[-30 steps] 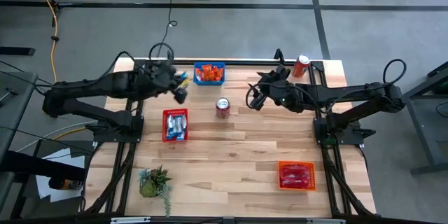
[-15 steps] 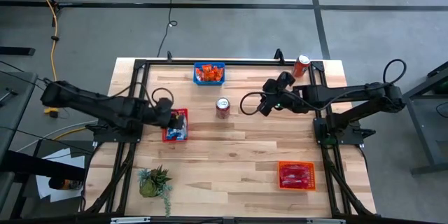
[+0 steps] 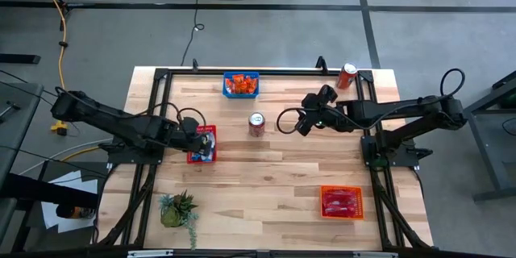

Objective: Sort candy
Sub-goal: Put the white chocolate into the red bin, then return to Home Position

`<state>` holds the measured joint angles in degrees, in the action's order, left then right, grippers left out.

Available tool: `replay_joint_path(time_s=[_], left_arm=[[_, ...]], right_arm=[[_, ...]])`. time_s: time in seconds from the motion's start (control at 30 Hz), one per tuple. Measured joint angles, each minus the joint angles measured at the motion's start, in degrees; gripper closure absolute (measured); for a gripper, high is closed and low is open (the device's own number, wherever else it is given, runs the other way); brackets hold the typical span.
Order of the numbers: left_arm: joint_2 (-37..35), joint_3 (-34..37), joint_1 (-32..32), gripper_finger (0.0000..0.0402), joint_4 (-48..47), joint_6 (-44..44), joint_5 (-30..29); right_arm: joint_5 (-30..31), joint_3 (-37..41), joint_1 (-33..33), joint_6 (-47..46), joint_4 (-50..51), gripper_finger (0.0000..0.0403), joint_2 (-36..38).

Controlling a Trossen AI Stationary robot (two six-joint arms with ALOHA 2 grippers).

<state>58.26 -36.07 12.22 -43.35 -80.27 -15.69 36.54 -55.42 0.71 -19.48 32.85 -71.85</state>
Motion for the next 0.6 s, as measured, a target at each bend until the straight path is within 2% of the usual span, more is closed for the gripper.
replay_joint_path(time_s=[0.23, 0.4, 0.5, 0.6], left_arm=[[0.9, 0.0, -2.6, 0.0274, 0.0, 1.5, 2.0], [-1.1, 0.0, -5.2, 0.0203, -0.1, 4.6, 6.4], [-3.9, -0.7, -7.7, 0.0172, -0.6, 7.3, 8.6], [-7.7, -3.8, -11.0, 0.0153, 0.0, 10.8, 8.5]], right_arm=[[-3.5, 0.0, 0.0, 0.0, -0.1, 0.0155, 0.0], [-5.6, 0.0, 0.0, 0.3, 0.1, 0.0155, 0.3], [-5.6, 0.0, 0.0, 0.4, 0.9, 0.0155, 2.1], [-5.9, 0.0, 0.0, 0.2, 2.0, 0.0155, 5.8]])
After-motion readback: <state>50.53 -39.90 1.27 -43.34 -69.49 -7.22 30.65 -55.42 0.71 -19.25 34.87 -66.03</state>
